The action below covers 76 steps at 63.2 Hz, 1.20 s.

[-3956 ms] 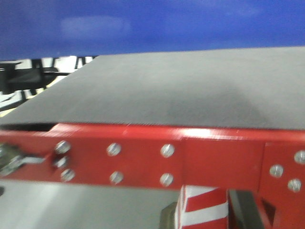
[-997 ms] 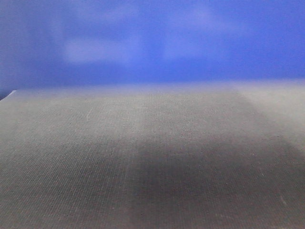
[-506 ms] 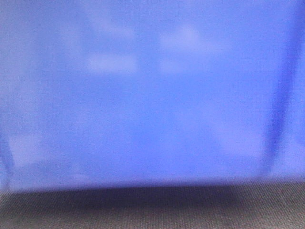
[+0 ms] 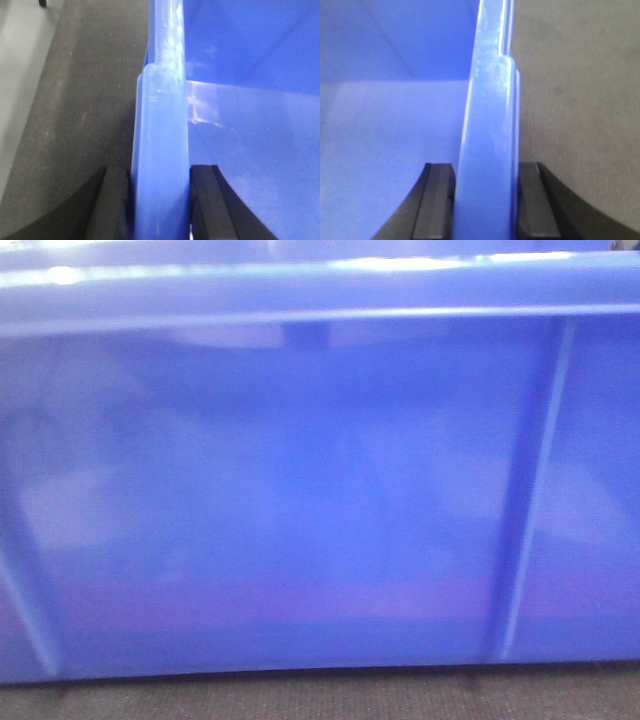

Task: Move blue bin to conveyor side
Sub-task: 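Lower the blue bin onto the dark belt and open both grippers, then raise both open grippers up away from the bin rim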

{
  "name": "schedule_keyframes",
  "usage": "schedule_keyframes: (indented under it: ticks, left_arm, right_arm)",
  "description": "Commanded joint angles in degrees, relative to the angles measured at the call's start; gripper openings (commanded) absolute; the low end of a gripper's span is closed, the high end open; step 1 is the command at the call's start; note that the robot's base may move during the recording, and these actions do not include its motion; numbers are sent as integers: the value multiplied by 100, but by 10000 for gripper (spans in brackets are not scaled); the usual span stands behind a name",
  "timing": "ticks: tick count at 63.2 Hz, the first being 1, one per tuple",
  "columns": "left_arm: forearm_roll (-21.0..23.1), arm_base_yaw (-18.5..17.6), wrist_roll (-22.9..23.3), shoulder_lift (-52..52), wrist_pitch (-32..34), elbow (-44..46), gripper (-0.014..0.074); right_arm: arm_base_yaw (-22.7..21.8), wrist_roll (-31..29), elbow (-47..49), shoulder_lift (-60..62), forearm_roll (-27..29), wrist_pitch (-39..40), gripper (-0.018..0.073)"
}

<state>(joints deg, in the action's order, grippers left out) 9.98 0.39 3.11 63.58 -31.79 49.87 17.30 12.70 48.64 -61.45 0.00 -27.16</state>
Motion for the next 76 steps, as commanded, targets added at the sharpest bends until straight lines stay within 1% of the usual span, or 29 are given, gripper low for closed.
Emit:
schedule_keyframes:
  ticks: [1, 12, 17, 23, 28, 42, 47, 49, 50, 51, 52, 54, 56, 58, 60, 61, 62, 64, 67, 70, 76]
  left_arm:
    - [63, -8, 33, 86, 681, 89, -10]
    - [486, -23, 33, 324, 919, 89, -10]
    - [484, -77, -20, 435, 916, 101, -10]
    - [484, -236, -153, 520, 916, 101, -10]
    - [484, -348, -164, 542, 974, 101, -10]
    - [423, -362, -164, 542, 1313, 101, -9]
    - [315, -362, -164, 542, 1314, 112, 17]
    - [263, -362, -164, 542, 1314, 121, 54]
    - [248, -362, -164, 542, 1314, 121, 74]
    - [235, -362, -164, 542, 1314, 121, 95]
    - [200, -362, -164, 542, 1314, 121, 120]
    - [167, -362, -164, 542, 1324, 121, 175]
    - [126, -362, -164, 542, 1324, 125, 267]
    - [126, -362, -164, 542, 1342, 125, 330]
    - [126, -362, -164, 542, 1361, 125, 401]
    - [126, -362, -164, 542, 1361, 135, 440]
    - [126, -362, -164, 542, 1371, 135, 464]
    - [126, -362, -164, 542, 1371, 175, 515]
    - [126, -362, -164, 542, 1361, 241, 559]
    - [126, -362, -164, 531, 1361, 329, 588]
    - [86, -362, -164, 474, 1323, 572, 589]
  right_arm:
    - [-96, -122, 73, -11, -230, 708, -80]
    - [-326, -122, 73, -365, -230, 731, -80]
    - [-351, -122, 73, -455, -230, 823, -80]
    - [-351, -122, 73, -520, -230, 969, -80]
    - [-351, -122, 73, -572, -230, 1030, -80]
    - [-351, -122, 73, -634, -230, 1110, -80]
    - [-351, -122, 73, -635, -230, 1110, -74]
    - [-351, -122, 73, -635, -230, 1110, -53]
    - [-351, -122, 73, -635, -230, 1110, -24]
    - [-351, -122, 87, -635, -230, 1110, -24]
    - [-351, -122, 87, -635, -230, 1110, 23]
    - [-351, -122, 99, -635, -230, 1124, 84]
    - [-351, -122, 110, -635, -230, 1148, 172]
    - [-351, -122, 138, -635, -230, 1147, 245]
    - [-351, -122, 184, -635, -230, 1102, 346]
    - [-351, -122, 217, -635, -230, 1081, 375]
    - [-351, -122, 255, -635, -230, 1068, 413]
    - [-351, -122, 313, -635, -230, 1029, 461]
    - [-351, -122, 422, -594, -230, 947, 497]
    - [-351, -122, 578, -544, -230, 864, 514]
    - [-351, -122, 891, -435, -230, 640, 516]
